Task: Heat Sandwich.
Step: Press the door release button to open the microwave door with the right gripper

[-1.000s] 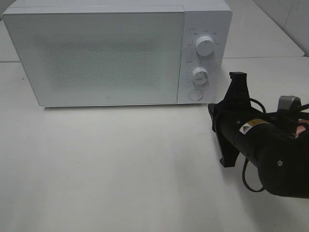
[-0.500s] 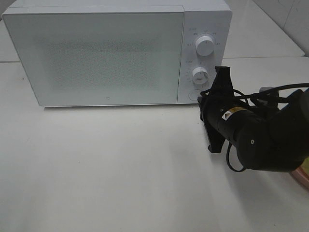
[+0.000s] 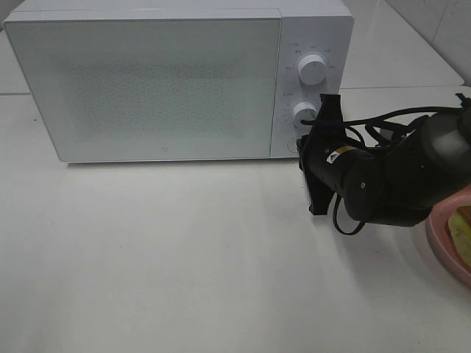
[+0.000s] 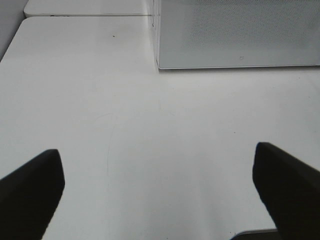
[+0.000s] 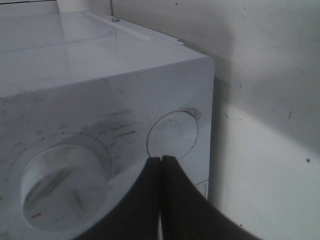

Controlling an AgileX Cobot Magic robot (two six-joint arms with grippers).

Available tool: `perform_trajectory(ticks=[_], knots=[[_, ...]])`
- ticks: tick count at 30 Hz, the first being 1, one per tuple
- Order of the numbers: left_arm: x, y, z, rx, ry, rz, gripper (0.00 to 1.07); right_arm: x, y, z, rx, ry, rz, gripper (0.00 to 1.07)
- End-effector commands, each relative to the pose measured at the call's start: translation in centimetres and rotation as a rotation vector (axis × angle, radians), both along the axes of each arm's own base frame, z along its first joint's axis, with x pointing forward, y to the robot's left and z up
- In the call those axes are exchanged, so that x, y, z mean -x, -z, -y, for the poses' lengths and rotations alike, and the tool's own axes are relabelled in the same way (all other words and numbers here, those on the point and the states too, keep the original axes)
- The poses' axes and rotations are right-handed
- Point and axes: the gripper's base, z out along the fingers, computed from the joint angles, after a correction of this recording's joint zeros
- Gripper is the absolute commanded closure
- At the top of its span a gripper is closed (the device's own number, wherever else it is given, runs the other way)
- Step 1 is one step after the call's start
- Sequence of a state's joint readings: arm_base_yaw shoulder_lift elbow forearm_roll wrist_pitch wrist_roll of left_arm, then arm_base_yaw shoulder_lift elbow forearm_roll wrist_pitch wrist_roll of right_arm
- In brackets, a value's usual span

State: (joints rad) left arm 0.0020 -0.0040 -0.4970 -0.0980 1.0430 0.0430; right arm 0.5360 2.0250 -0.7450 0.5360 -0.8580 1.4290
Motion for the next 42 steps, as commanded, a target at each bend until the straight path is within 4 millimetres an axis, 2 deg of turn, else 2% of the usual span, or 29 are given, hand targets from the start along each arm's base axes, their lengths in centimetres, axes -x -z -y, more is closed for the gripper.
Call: perform_trajectory(ticks=[1,8,18,29,33,42], knots=[[0.3,0.1,0.0,0.005,0.005,0.029,0.1,-0.7,0.2,0.0,0.001,0.0,-0.003,1.07],[0.3,0.1,0.0,0.005,0.004,0.029,0.1,-2.1,0.8,0.3,0.004,0.012,-0.017,1.07],[0.3,0.1,0.0,0.005,0.004,0.029,0.1,-3.5,0.0,0.4,0.013,0.03,0.025,1.07],[0.3,0.1,0.0,0.005,0.004,0.029,0.1,-4.5,-1.7,0.5,0.002,0.067,0.19,1.07],[0.3,0.1,0.0,0.005,0.004,0.029,0.1,-5.7,-3.2,0.0,0.002,0.074,0.283,1.07],[0.3,0.1,0.0,0.005,0.004,0.029,0.1,-8.2,-3.8,-0.4,0.022,0.16,0.439,1.07]])
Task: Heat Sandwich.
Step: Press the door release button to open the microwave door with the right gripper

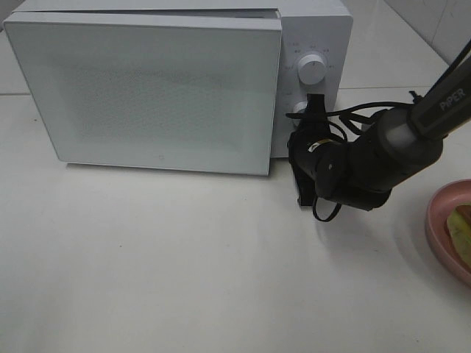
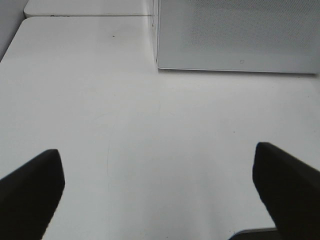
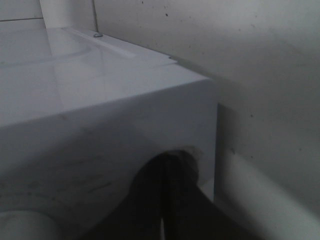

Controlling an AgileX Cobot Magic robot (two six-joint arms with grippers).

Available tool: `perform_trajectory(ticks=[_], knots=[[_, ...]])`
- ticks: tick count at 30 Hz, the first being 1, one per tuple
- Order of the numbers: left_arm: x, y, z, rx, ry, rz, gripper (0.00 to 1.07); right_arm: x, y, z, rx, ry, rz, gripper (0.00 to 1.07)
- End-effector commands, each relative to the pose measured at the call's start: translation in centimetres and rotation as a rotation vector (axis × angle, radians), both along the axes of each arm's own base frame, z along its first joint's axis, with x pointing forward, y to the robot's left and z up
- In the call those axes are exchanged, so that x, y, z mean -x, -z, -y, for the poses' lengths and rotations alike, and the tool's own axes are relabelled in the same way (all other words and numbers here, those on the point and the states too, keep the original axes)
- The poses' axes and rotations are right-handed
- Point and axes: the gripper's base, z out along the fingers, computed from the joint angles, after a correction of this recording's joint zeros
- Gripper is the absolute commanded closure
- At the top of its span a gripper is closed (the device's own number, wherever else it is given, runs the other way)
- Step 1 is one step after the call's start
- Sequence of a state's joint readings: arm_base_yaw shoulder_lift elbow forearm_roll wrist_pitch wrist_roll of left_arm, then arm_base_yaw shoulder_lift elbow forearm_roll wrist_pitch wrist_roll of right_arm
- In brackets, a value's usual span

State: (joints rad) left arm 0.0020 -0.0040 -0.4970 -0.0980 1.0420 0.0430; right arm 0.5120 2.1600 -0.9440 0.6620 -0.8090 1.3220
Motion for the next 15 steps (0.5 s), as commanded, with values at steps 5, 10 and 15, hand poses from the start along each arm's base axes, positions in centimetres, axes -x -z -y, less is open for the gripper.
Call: perform_trajectory(ticks=[5,10,15], knots=[[0.32,0.07,0.01,0.005,0.004,0.028,0.1,-4.26,-5.92,0.45,0.054,0.076,0.459,1.07],[0.32,0.07,0.01,0.005,0.004,0.028,0.1,-4.26,-5.7,0.39,0.056,0.069,0.435,1.07],[0.32,0.07,0.01,0.005,0.004,0.028,0.1,-4.2,-5.49,0.26,0.054,0.06,0.414,1.07]])
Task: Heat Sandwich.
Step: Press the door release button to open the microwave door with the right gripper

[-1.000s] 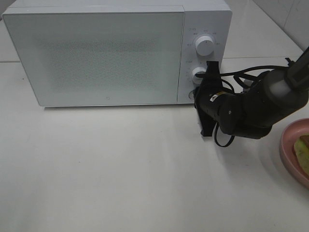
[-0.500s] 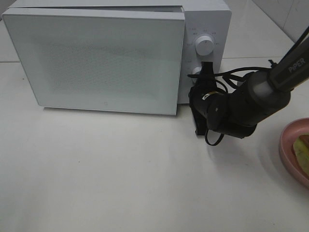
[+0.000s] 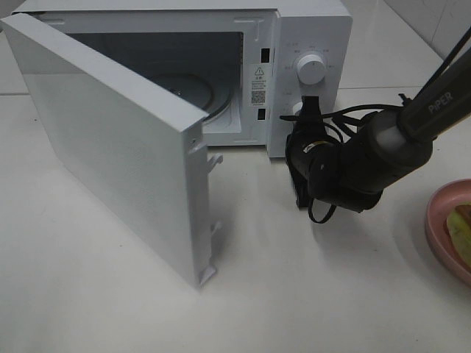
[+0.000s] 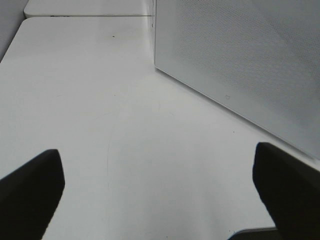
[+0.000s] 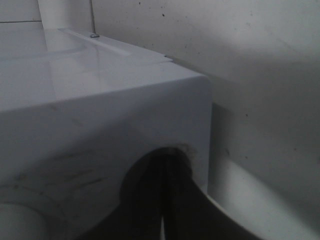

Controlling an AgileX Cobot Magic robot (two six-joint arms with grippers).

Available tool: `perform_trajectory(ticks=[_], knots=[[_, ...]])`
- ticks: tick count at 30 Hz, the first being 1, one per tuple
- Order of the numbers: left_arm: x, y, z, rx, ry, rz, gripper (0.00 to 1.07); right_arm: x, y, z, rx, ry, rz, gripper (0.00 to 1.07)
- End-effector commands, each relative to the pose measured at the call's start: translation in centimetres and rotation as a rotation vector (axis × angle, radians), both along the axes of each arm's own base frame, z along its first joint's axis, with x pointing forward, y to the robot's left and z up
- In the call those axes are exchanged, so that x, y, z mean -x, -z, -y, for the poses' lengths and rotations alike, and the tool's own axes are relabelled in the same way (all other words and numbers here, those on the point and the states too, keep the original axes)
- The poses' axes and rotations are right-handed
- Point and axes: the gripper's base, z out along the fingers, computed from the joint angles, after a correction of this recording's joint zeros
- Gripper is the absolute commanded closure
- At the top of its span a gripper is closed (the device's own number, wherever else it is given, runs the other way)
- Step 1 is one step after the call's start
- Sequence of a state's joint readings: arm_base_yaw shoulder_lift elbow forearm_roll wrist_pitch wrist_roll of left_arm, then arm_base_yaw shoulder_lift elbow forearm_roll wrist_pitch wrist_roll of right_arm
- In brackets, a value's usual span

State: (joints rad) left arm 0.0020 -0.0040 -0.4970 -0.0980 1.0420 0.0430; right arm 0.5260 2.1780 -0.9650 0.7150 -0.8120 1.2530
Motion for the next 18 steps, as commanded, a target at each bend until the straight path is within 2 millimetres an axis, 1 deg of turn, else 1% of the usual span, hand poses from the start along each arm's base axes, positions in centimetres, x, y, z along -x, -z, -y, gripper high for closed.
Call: perform_trajectory(ticks=[1,3,5,7,10,12,14,18], knots=[[0.3,0.1,0.0,0.005,0.004,0.028,0.1,-4.0,-5.9,0.6,0.013,0.045,0.412,1.07],[0.3,0.1,0.0,0.005,0.004,0.028,0.1,-4.0,-5.8,0.6,0.01,0.039,0.395,1.07],[0.3,0.1,0.0,0.005,0.004,0.028,0.1,-3.5,-5.8,0.7,-0.002,0.031,0.339,1.07],[0.3,0.1,0.0,0.005,0.004,0.028,0.1,-3.3,-5.9,0.8,-0.005,0.035,0.324,1.07],[0.3,0.1,0.0,0.005,0.004,0.028,0.1,-2.5,-5.4,1.0,-0.007,0.018,0.252,1.07],[0.3,0.1,0.0,0.005,0.004,0.028,0.1,-2.3,-5.2,0.9,-0.005,0.007,0.235,1.07],[0.3,0.1,0.0,0.005,0.004,0.028,0.1,-1.6,-4.8,0.4,-0.019,-0.002,0.208,1.07],[0.3,0.1,0.0,0.005,0.004,0.028,0.1,-0.9,-4.8,0.0,-0.024,-0.025,0.176,1.07]])
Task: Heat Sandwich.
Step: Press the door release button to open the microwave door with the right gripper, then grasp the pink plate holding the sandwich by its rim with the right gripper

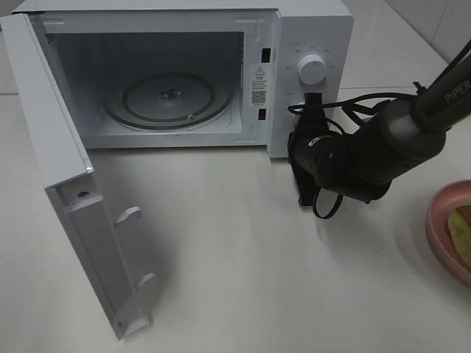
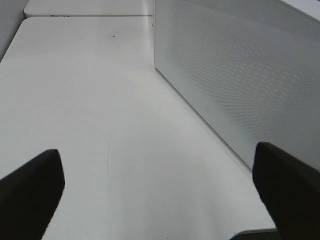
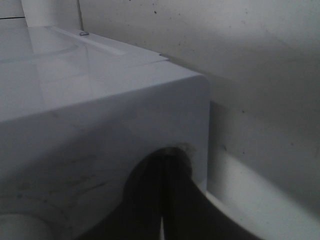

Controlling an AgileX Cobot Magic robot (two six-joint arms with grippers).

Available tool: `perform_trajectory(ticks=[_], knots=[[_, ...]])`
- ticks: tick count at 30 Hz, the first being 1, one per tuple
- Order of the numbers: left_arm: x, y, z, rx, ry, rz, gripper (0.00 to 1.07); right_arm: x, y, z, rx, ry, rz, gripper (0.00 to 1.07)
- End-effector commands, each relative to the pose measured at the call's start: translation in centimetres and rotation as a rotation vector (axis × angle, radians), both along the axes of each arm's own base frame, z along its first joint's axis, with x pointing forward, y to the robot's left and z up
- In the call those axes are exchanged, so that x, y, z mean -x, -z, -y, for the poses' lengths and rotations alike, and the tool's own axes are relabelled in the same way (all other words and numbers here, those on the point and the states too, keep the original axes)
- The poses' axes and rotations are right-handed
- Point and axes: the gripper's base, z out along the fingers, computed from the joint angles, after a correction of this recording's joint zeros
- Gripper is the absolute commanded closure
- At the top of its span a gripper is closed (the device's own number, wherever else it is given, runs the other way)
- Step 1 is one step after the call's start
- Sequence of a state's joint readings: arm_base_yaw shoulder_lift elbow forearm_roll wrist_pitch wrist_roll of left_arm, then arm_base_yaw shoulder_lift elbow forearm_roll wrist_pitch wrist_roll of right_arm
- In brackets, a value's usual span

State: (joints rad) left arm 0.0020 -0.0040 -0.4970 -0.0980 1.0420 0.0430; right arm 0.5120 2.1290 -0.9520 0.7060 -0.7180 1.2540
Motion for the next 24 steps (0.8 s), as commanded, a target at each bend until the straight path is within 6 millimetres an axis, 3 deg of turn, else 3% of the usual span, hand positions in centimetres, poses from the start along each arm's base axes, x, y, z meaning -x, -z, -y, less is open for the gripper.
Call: perform_trajectory(ticks=[1,7,14,24], knots=[[0.3,0.1,0.0,0.005,0.004,0.028,0.1,-0.7,-3.8,-0.2,0.004,-0.003,0.213,1.07],[0.3,0.1,0.0,0.005,0.004,0.028,0.1,1.3,-3.1,-1.1,0.003,-0.061,0.107,1.07],[0.3,0.1,0.0,0.005,0.004,0.028,0.1,3.6,-1.9,-0.7,0.0,-0.087,-0.001,1.07],[0.3,0.1,0.0,0.005,0.004,0.028,0.1,6.5,-3.3,0.6,0.058,-0.185,-0.047,1.07]])
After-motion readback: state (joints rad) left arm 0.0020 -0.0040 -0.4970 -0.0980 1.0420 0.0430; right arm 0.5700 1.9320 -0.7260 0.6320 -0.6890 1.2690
